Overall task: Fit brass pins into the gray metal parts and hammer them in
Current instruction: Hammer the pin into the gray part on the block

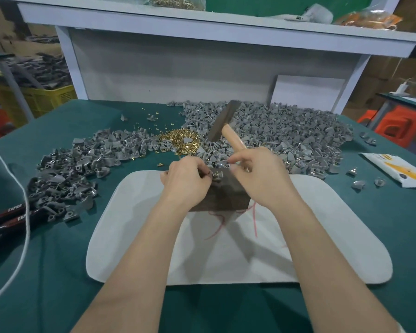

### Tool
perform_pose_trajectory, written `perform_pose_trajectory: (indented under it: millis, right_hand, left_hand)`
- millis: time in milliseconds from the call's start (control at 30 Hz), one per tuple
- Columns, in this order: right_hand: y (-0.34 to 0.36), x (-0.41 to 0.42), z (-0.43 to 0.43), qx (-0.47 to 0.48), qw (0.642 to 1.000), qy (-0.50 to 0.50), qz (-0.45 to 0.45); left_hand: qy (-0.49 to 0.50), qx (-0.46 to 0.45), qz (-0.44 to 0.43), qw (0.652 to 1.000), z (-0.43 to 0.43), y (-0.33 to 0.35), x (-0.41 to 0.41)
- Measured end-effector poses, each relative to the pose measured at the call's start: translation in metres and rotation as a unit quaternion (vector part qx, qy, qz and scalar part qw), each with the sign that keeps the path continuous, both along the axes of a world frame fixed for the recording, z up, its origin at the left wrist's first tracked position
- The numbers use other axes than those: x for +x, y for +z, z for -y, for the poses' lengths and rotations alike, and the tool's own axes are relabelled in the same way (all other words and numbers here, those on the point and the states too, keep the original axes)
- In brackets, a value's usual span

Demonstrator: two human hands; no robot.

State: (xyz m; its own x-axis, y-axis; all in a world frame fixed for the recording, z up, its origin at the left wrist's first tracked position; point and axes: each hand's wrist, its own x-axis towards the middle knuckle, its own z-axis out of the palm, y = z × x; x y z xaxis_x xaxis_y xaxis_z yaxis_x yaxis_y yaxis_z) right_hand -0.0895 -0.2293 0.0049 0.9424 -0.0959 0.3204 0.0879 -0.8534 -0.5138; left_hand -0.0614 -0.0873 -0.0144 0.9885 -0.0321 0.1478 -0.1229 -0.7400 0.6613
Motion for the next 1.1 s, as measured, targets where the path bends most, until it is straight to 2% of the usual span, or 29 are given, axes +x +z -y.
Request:
perform_pose_trajectory:
  millis: [167, 467, 1100]
  right_hand:
    - [-0.008, 0.012, -0.01, -0.032, 0.999, 0.011, -0.041]
    - [-0.01, 0.013, -0.015, -0.093, 0.995, 0.015, -0.021]
    - [-0.015, 0.02, -0.025, -0.117, 0.993, -0.005, -0.011]
  left_hand:
    - [-0.007, -0.008, 0.002, 1.0, -0.001, 0.0, -0.001]
    - [-0.007, -0.006, 0.005, 1.0, 0.0, -0.001, 0.0]
    - [-0.019, 0.015, 0.01, 1.0, 0.002, 0.001, -0.001]
